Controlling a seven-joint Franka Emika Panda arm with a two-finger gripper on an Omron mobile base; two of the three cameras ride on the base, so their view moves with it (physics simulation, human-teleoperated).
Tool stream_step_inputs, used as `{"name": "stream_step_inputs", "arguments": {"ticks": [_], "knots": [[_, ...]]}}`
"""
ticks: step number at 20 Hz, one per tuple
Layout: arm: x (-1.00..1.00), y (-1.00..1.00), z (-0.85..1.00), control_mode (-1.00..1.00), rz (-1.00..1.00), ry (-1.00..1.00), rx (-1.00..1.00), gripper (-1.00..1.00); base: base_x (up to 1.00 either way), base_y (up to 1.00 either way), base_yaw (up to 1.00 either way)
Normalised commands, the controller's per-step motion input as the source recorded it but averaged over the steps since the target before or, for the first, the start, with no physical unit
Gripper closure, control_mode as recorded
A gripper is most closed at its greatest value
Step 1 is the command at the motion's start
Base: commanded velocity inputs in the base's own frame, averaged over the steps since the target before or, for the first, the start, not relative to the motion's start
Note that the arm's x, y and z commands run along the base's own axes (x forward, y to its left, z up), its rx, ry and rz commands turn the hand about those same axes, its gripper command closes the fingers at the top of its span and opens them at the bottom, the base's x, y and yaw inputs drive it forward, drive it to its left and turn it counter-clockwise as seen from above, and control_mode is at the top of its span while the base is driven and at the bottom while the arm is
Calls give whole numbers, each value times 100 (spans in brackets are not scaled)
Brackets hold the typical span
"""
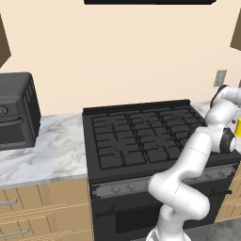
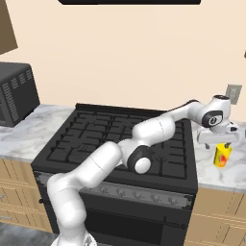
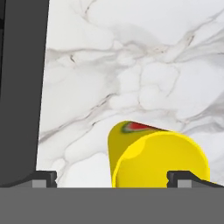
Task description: Pick the cup and bowl from the counter and place them on the counter next to the sink.
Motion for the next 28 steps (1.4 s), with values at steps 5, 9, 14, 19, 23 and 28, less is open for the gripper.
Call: {"name": "stream_step_inputs", "arguments": {"ticks": [5, 9, 14, 19, 23, 28], "knots": [[0, 0, -17, -100, 0, 4, 2, -100, 0, 0, 0], [1, 0, -12, -100, 0, 5, 0, -100, 0, 0, 0], [2, 0, -8, -100, 0, 5, 0, -100, 0, 0, 0], [19, -1, 0, -100, 0, 1, 1, -100, 0, 0, 0], [14, -3, 0, -100, 0, 1, 1, -100, 0, 0, 0], [0, 0, 0, -100, 0, 1, 0, -100, 0, 0, 0]]}}
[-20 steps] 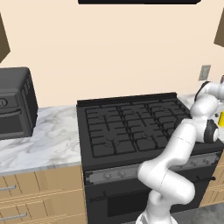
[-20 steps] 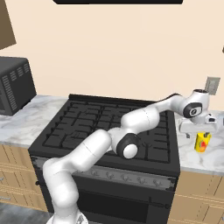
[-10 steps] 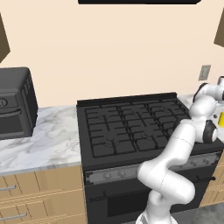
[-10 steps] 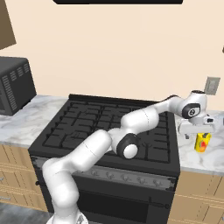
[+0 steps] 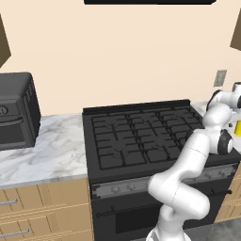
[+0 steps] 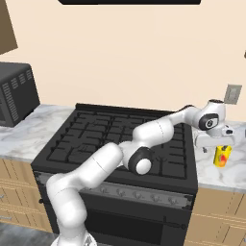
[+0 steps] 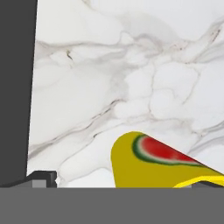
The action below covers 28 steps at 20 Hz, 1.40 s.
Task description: Pick the cup and bowl from the counter and place them on the counter next to the sink.
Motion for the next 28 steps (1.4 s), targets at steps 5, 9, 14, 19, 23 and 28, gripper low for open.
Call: {"name": "stream_step_inputs", "arguments": {"ticks": [5, 9, 14, 19, 23, 28], "knots": [[0, 0, 0, -100, 0, 0, 0, 100, 0, 0, 0], [0, 0, 0, -100, 0, 0, 0, 100, 0, 0, 0], [0, 0, -1, -100, 0, 0, 0, 100, 0, 0, 0], [-13, 0, 3, -100, 0, 0, 0, 100, 0, 0, 0], [-14, 0, 35, -100, 0, -2, 0, 100, 0, 0, 0], [-20, 3, 61, -100, 0, -6, 0, 100, 0, 0, 0]]}}
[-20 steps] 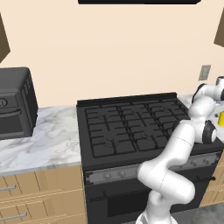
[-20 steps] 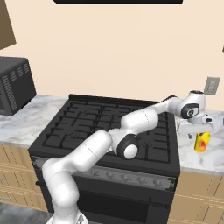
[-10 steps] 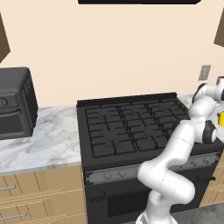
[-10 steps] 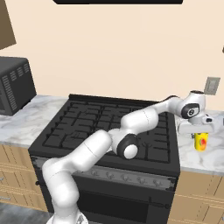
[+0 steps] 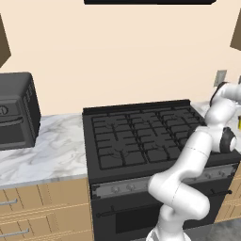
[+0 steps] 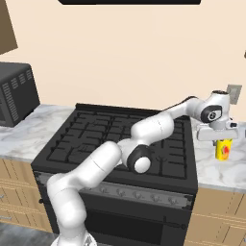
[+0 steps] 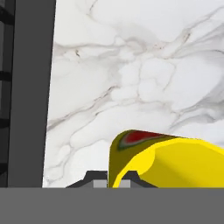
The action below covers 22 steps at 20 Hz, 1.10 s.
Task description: Pick the cup and bowl from the counter and place them on the counter next to the sink.
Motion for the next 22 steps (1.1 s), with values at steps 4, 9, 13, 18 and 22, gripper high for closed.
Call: {"name": "stream_step_inputs", "arguments": {"ticks": [4, 9, 13, 18, 22], "knots": [[-11, 26, 56, -100, 0, -12, 0, 100, 0, 0, 0], [-23, 63, 31, -100, 0, -15, 0, 100, 0, 0, 0], [-33, 99, 22, -100, 0, -12, -1, 100, 0, 0, 0], [-36, 100, 22, -100, 0, -10, -2, 100, 0, 0, 0], [-45, 100, 27, -100, 0, -6, -4, 100, 0, 0, 0]]}}
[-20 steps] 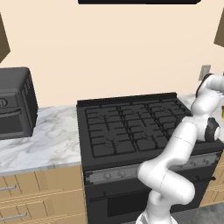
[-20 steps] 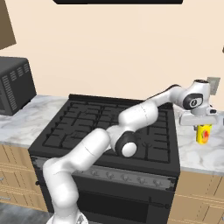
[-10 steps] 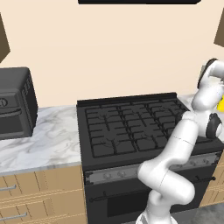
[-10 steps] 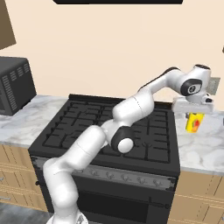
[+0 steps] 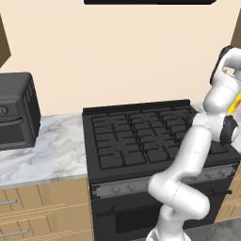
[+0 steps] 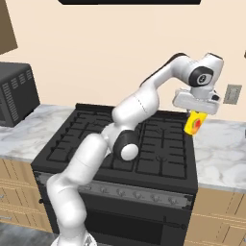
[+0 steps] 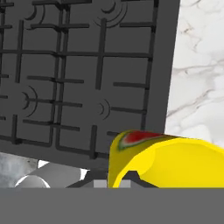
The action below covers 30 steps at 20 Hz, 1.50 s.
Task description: Pick the cup and bowl from the counter and place them on the counter next to the sink.
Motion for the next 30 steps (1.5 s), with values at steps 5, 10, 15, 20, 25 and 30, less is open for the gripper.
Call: {"name": "stream_step_inputs", "arguments": {"ticks": [5, 10, 15, 20, 25, 30], "knots": [[-55, 99, 15, -100, 0, -1, -7, 100, 0, 0, 0], [-56, 100, 0, -100, 0, -2, -9, 100, 0, 0, 0], [-63, 100, 0, -100, 0, -1, -11, 100, 0, 0, 0], [-71, 100, 0, -100, 0, -6, -9, 100, 0, 0, 0], [-76, 96, 0, -100, 0, -10, -11, 100, 0, 0, 0], [-61, 82, 7, -100, 0, -7, -14, 100, 0, 0, 0]]}}
